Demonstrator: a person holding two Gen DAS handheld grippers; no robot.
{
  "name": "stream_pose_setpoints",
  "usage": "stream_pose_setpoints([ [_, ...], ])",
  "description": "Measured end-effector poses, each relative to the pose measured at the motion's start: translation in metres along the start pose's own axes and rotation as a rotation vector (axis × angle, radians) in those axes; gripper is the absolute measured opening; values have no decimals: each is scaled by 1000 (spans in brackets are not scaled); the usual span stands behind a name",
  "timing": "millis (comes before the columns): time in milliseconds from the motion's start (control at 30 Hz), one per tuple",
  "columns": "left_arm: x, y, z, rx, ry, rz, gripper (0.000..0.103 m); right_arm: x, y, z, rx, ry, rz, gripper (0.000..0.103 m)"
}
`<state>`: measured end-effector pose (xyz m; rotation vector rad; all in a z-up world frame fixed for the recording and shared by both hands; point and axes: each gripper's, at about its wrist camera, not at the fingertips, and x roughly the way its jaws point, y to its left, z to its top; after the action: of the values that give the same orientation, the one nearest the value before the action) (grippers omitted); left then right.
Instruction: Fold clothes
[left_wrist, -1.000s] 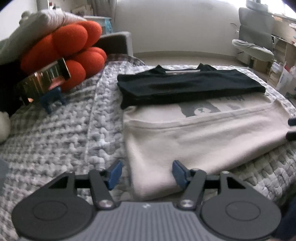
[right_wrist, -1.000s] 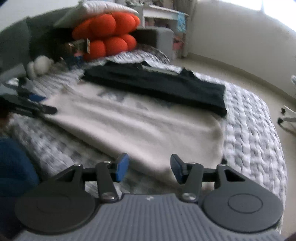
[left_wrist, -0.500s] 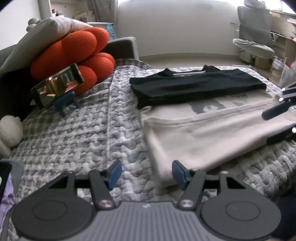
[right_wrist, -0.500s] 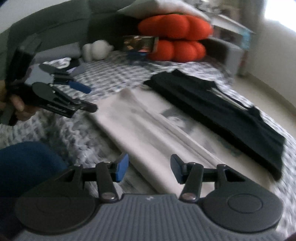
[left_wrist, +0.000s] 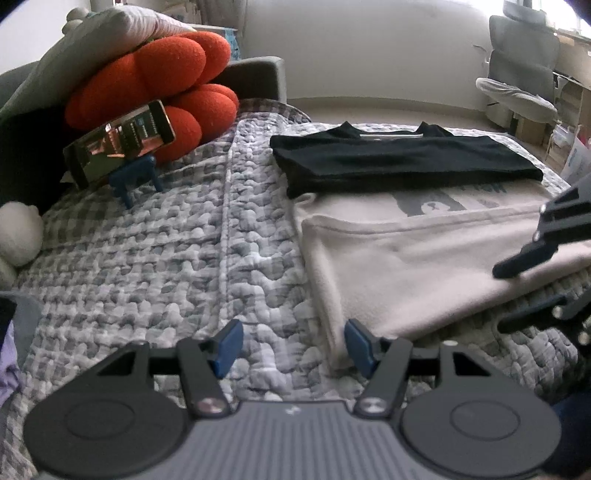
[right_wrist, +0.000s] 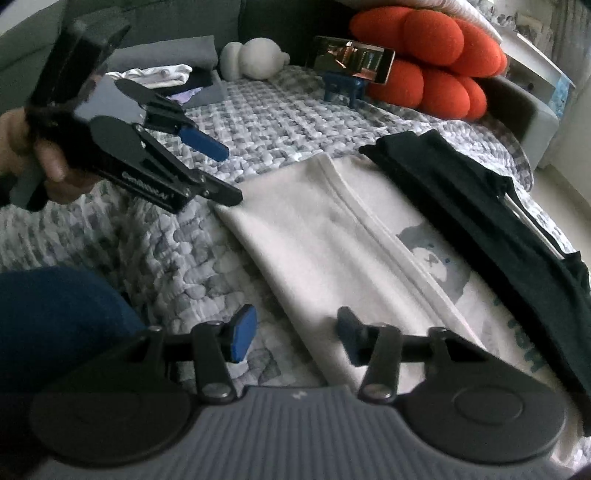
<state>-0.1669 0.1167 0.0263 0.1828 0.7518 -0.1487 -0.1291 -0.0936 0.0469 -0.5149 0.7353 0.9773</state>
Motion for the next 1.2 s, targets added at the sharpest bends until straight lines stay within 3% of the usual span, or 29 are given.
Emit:
stream_pose_setpoints([
  [67, -8, -2, 1, 38, -35, -10, 62, 0, 2, -2, -11, -3, -25, 19],
  [133, -16, -5, 1, 83, -72, -27, 61, -5, 0, -1, 4, -23, -14, 13],
  [300, -34, -21, 3, 237, -160, -103, 63, -12, -11, 4, 60, -64, -19, 9],
  [533, -21, -44, 3, 416, -168, -182, 64, -15, -26, 7, 162, -98, -10, 9],
  [733, -4, -61, 5, 553, -130, -149, 62, -17, -36, 5, 223, -123, 11, 9],
  [800, 6, -63, 8, 554, -80, -111, 53, -18, -38, 4, 233, -132, 16, 9],
  [867, 15, -60, 10, 530, -43, -82, 32, -19, -38, 3, 239, -136, 19, 9],
  [967, 19, -53, 15, 465, -28, -92, 16, -19, -37, 1, 239, -138, 27, 9],
  [1033, 20, -50, 17, 438, -24, -92, 14, -19, -34, -1, 226, -131, 31, 13],
  [1133, 20, -47, 20, 406, -17, -98, 13, -18, -26, -9, 183, -115, -7, 42],
  [1200, 20, -45, 20, 395, -17, -101, 13, -18, -22, -18, 155, -90, -20, 43],
])
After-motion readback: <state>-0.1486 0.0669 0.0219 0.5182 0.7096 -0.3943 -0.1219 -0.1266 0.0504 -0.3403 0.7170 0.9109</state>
